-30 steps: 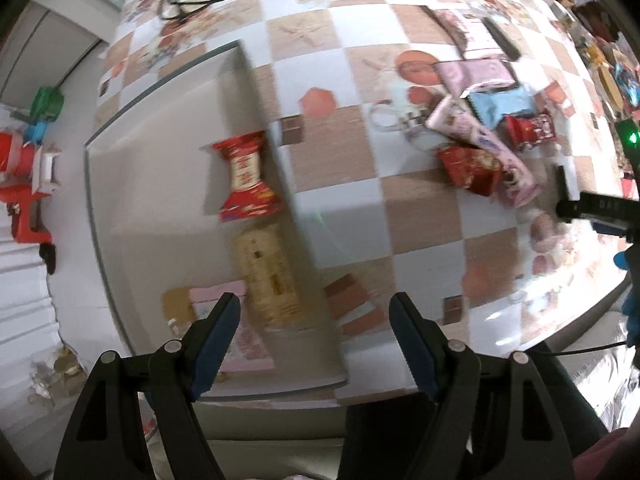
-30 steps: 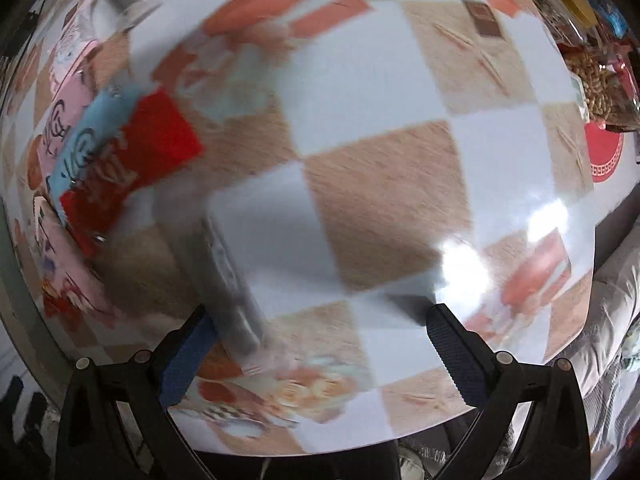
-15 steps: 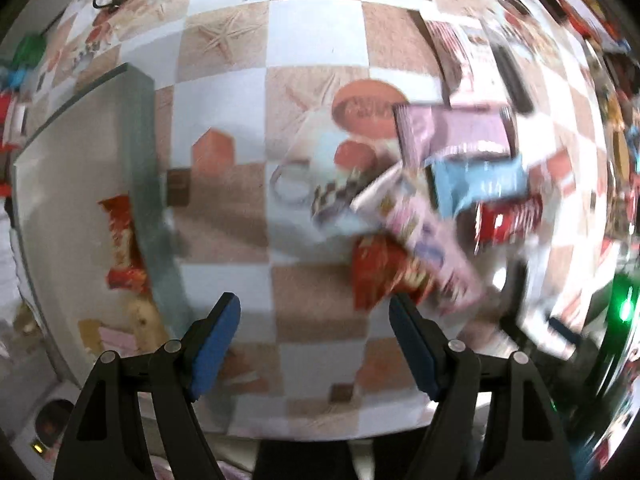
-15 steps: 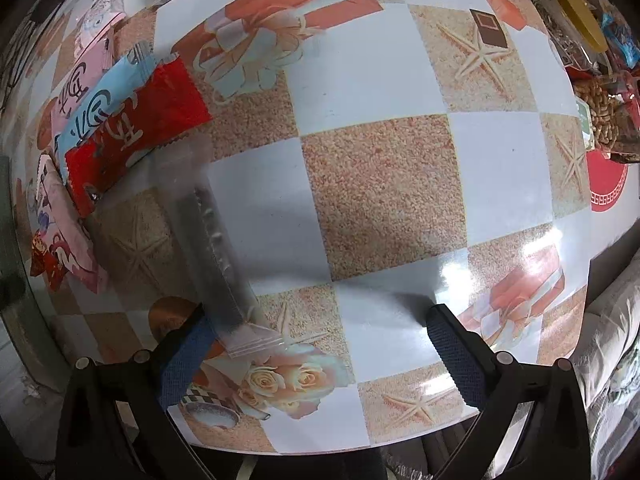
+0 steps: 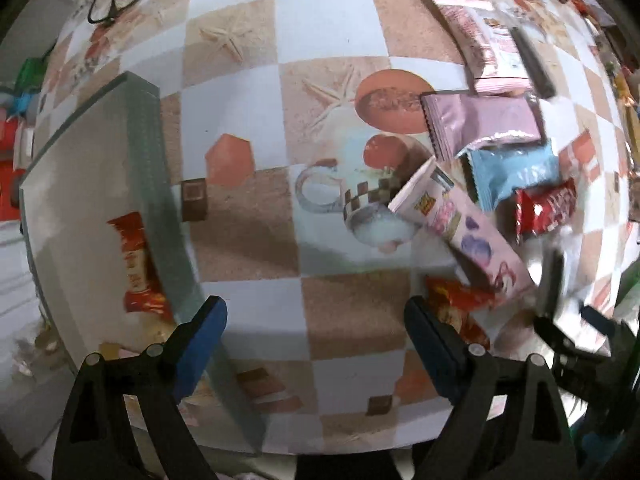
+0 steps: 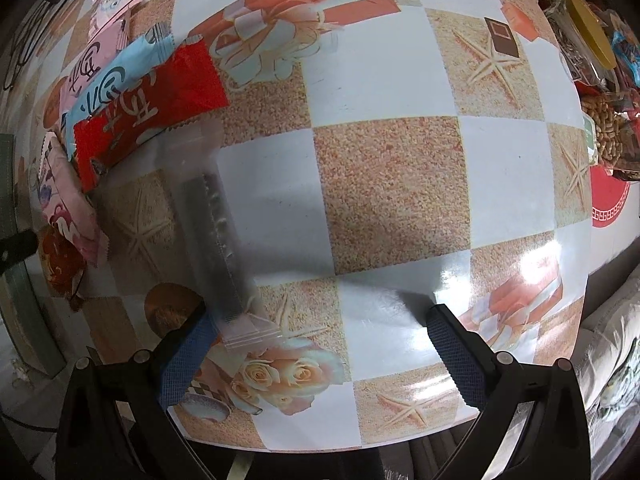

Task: Organize snacks
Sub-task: 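Lower the right gripper onto the clear stick packet while the left approaches the red candy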

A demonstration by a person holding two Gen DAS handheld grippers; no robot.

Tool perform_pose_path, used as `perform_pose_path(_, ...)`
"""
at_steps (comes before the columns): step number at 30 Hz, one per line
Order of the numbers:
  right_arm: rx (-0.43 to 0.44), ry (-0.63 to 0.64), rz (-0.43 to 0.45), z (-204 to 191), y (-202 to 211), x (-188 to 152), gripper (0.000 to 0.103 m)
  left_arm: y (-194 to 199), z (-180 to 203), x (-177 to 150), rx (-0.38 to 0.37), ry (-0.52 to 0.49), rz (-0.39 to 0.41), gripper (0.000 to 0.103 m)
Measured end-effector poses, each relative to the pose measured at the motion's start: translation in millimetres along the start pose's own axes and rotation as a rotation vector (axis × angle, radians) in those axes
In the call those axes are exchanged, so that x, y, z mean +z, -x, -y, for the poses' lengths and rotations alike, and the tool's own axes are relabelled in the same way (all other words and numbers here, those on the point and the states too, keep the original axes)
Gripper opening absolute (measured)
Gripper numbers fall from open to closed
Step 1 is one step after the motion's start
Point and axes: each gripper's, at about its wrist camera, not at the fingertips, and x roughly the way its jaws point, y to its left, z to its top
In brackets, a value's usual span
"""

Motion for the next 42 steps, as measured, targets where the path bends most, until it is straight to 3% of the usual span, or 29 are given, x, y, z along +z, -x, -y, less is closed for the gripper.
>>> perform_pose_path(3, 0.0, 0.001, 0.006, -1, 0, -3, 0.103, 5, 1, -19, -0.012, -0.053, 0.028, 0.092)
perform_pose_path(8, 0.001, 0.001, 0.007, -1, 0, 0, 0.103, 12, 53, -35, -0.05, -0.146, 0.035, 0.092)
perform_pose_path(12, 0.001, 0.0, 0.01, 0, 1, 0, 0.103, 7, 71, -34, -0.072, -0.094, -0.009, 0.092)
perform_pose_path(17, 0.001, 0.001, 0.013, 0, 2, 0, 0.103, -17, 79, -38, -0.011, -0.086, -0.046, 0.092)
perform_pose_path(24, 0.001, -0.001, 0.025, -1, 4, -1, 0.103, -47, 69, -50, 0.01, -0.08, -0.105, 0.092)
perform_pose_path(30, 0.001, -0.003, 0.027, -1, 6, 0, 0.103, -40, 73, -72, 0.034, -0.126, -0.047, 0.092)
perform_pose_path(35, 0.001, -0.003, 0.029, -1, 7, 1, 0.103, -15, 97, -52, 0.058, -0.185, -0.004, 0.092)
perform_pose_path(36, 0.001, -0.003, 0.029, -1, 7, 1, 0.103, -10, 104, -50, -0.016, -0.209, 0.02, 0.092)
perform_pose_path(40, 0.0, -0.001, 0.028, -2, 9, 2, 0.103, -2, 116, -48, -0.029, -0.213, 0.032, 0.095)
perform_pose_path(42, 0.0, -0.002, 0.027, -2, 9, 2, 0.103, -19, 106, -45, -0.045, -0.202, 0.026, 0.097)
